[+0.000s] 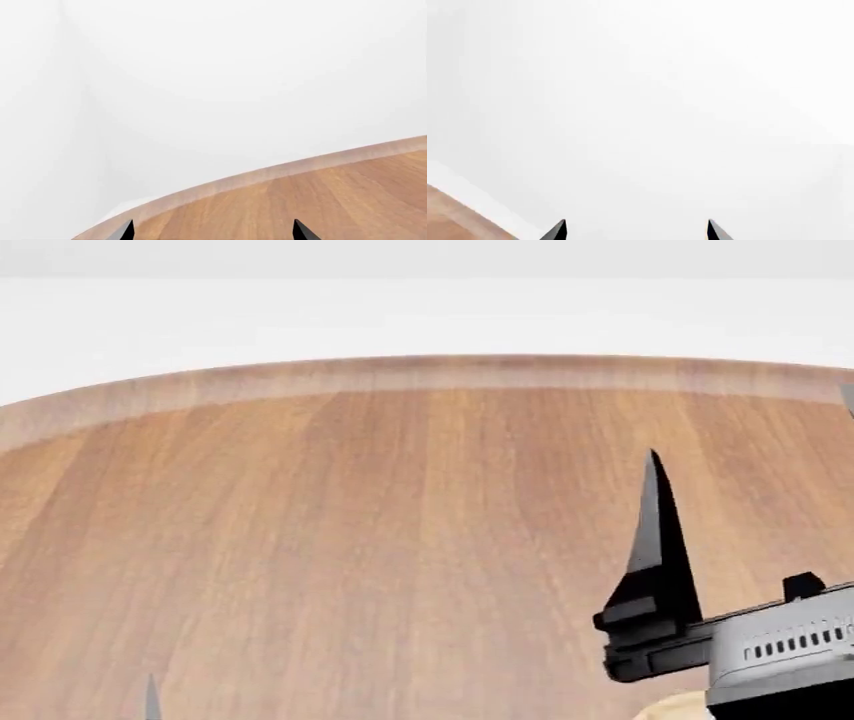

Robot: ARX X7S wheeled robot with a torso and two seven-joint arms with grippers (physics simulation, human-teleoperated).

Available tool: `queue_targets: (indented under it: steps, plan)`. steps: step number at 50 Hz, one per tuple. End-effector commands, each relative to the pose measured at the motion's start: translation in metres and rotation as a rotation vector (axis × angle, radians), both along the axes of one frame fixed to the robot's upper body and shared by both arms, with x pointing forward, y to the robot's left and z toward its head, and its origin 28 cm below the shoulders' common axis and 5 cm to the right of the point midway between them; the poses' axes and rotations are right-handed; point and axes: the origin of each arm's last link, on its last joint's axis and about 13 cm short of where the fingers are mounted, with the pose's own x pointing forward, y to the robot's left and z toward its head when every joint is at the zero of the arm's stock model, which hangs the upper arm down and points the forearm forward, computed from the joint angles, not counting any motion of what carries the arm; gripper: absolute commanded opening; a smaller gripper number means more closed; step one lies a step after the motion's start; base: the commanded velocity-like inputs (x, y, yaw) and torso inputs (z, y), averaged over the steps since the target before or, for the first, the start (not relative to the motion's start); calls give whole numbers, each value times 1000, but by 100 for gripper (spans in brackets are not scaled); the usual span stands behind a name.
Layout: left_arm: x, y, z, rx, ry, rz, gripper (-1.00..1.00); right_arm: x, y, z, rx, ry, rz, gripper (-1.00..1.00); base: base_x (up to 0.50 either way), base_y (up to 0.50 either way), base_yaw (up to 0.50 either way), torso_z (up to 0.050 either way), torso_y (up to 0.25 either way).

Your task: Put the chocolate pudding to the left of the plate.

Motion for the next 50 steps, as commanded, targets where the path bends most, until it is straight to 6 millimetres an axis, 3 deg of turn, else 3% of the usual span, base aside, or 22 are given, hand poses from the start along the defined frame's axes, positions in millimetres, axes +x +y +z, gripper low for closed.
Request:
queue_targets:
  steps: [1, 5, 10, 17, 36, 50]
  plan:
    - [2, -1, -3, 3, 11, -3, 100, 8, -34, 54, -442, 203, 155, 100, 0, 0, 0, 0, 0]
    - [2, -1, -3, 3, 12, -7, 100, 7, -39, 58, -479, 387, 268, 100, 0, 0, 0, 0, 0]
    - [2, -2, -4, 7, 15, -9, 100, 9, -41, 43, -671, 621, 395, 100, 0, 0, 0, 0, 0]
    - [1, -3, -4, 12, 18, -13, 100, 18, -39, 38, -705, 664, 405, 100, 0, 0, 0, 0, 0]
    - [2, -4, -5, 16, 24, -20, 100, 31, -29, -22, -758, 856, 527, 100, 0, 0, 0, 0, 0]
    - [2, -5, -6, 18, 25, -23, 100, 35, -23, -52, -772, 905, 576, 100, 0, 0, 0, 0, 0]
